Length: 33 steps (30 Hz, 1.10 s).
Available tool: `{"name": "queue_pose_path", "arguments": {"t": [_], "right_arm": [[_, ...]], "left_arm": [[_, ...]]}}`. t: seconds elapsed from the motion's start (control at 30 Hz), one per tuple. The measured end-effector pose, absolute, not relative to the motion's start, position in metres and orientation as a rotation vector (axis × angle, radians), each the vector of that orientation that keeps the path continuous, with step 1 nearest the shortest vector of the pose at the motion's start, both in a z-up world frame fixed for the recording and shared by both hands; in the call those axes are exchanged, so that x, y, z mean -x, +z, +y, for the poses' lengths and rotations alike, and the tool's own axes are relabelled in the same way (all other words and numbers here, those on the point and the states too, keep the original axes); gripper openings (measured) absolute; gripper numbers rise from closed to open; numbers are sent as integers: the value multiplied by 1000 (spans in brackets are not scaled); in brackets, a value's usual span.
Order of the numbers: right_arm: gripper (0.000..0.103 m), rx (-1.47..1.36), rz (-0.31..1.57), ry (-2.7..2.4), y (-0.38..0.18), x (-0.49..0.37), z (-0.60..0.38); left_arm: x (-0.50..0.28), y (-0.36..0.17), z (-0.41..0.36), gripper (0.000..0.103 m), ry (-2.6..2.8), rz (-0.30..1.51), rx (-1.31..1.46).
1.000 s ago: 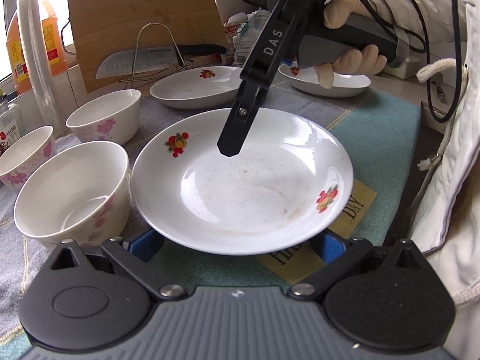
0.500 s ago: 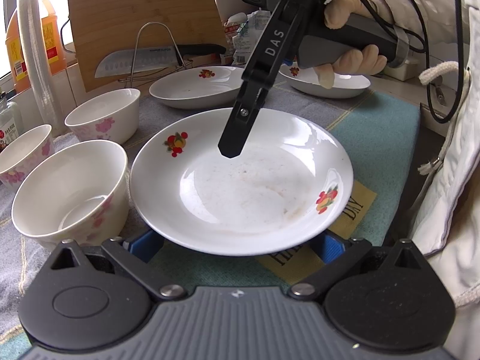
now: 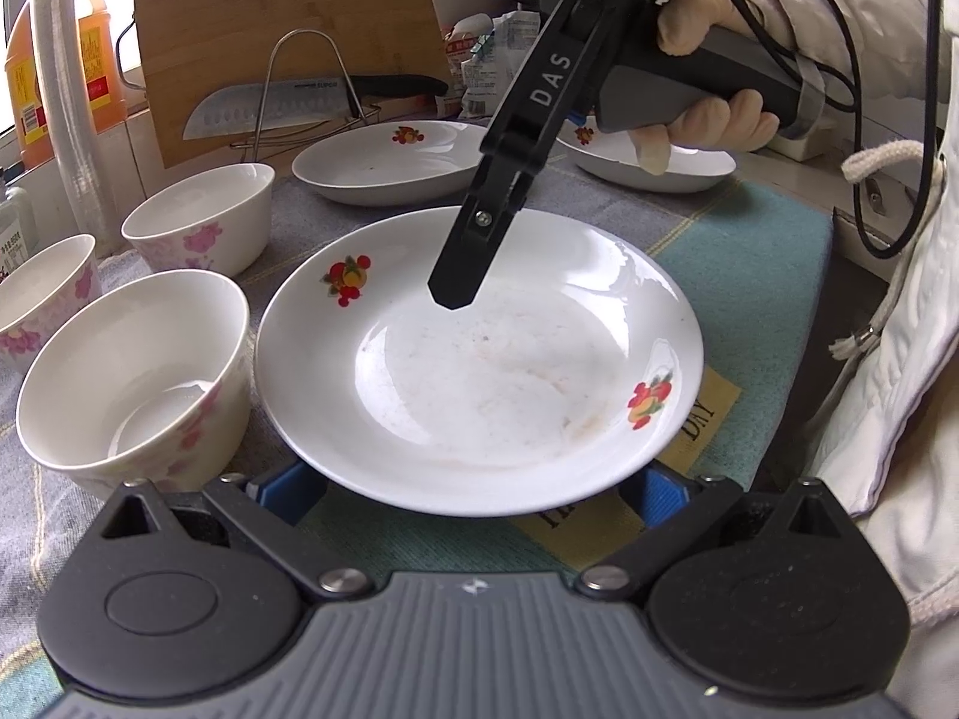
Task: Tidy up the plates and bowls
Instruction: 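Lift the large fruit-print plate off the towel with the right gripper, then carry the large plate with the right gripper toward the stained plate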
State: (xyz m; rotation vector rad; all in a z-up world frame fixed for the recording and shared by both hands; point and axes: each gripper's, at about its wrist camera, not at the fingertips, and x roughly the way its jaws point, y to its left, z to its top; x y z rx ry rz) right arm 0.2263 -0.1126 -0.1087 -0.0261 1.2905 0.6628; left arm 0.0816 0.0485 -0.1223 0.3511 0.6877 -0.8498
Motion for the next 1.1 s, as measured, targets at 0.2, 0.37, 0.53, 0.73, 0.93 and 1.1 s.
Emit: {"name": "queue_pose_path", "arguments": {"t": [0.2, 0.37, 0.53, 0.73, 0.93, 1.1], "right_arm": [[92, 20, 1286, 660, -106, -225, -113], [92, 14, 1277, 665, -102, -222, -115], [92, -1, 1266, 669, -97, -219, -121], [92, -7, 1247, 670, -90, -216, -129], [92, -18, 1225, 666, -83, -213, -144], [92, -24, 1207, 654, -75, -212, -159]], "left_arm": [[-81, -121, 49, 101, -855, 710, -332], [-80, -117, 48, 101, -857, 717, -333], [-80, -111, 44, 101, -860, 728, -329], [-82, -103, 36, 101, -867, 731, -328], [-84, -96, 23, 101, -875, 729, -345], [-87, -90, 10, 101, -887, 728, -345]]}}
